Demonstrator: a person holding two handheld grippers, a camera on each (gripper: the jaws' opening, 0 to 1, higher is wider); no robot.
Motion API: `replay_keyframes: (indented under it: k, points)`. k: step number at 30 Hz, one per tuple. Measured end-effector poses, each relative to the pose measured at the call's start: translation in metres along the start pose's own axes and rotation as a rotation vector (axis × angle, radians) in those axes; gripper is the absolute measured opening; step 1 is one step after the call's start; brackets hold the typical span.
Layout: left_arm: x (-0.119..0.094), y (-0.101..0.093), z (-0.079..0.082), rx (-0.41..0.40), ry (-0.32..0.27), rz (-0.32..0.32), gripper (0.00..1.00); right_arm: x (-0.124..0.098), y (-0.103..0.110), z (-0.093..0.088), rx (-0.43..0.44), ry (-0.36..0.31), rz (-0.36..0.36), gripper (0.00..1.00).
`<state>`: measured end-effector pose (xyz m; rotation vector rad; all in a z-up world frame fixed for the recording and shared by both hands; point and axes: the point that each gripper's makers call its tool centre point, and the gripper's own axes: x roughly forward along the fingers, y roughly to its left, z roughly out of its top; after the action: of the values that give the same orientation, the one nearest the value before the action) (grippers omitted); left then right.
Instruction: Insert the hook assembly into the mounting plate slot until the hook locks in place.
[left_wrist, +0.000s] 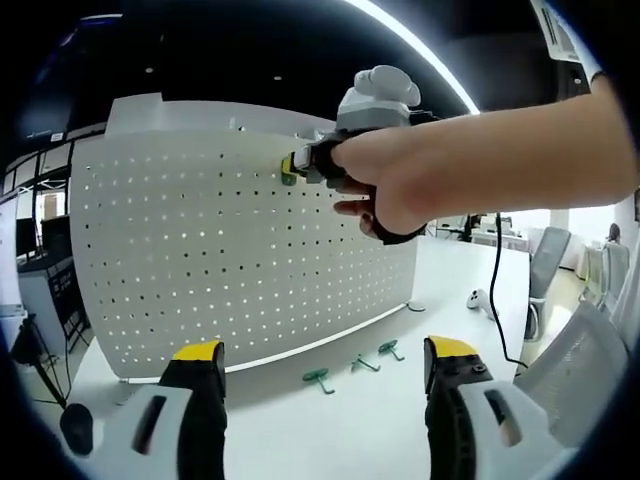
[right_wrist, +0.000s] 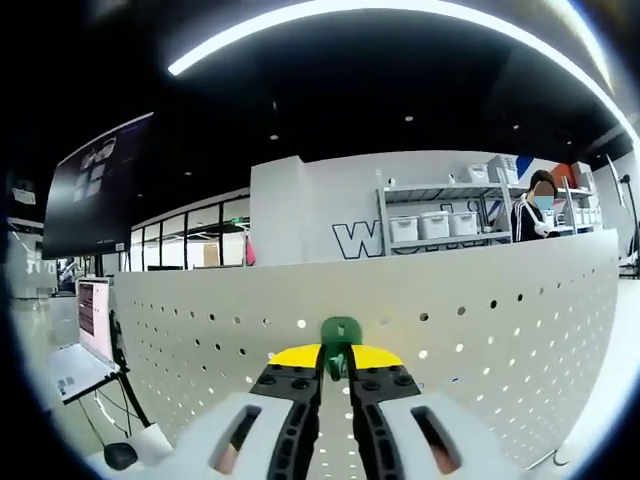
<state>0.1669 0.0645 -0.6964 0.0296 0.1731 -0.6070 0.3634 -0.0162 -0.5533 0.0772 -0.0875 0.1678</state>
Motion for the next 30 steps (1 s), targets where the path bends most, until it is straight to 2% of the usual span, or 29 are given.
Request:
replay_keyframes:
  k: [5,8,12,17,23,30]
  points:
    - [-0.001,0.002,0.001,0.007,0.004,0.007,0.84,-0.001,0.008,-0.001,-0.032,0.002,0.045,0.18]
    - [0.0,0.002,0.002,0.011,0.007,0.007,0.84,-0.002,0.009,0.0,-0.013,0.002,0.061,0.2]
    - [0.001,0.002,0.003,0.013,0.009,0.007,0.85,-0.003,0.017,-0.001,-0.019,0.0,0.129,0.28]
    - [0.002,-0.001,0.004,0.02,0.012,0.003,0.85,-0.006,0.021,0.0,0.013,-0.009,0.178,0.35]
    - [0.004,-0.003,0.005,0.022,0.013,0.003,0.85,-0.008,0.019,0.001,0.039,-0.006,0.23,0.36]
    - [0.007,-0.004,0.008,0.03,0.014,0.0,0.85,-0.008,0.02,0.0,0.05,-0.002,0.254,0.36]
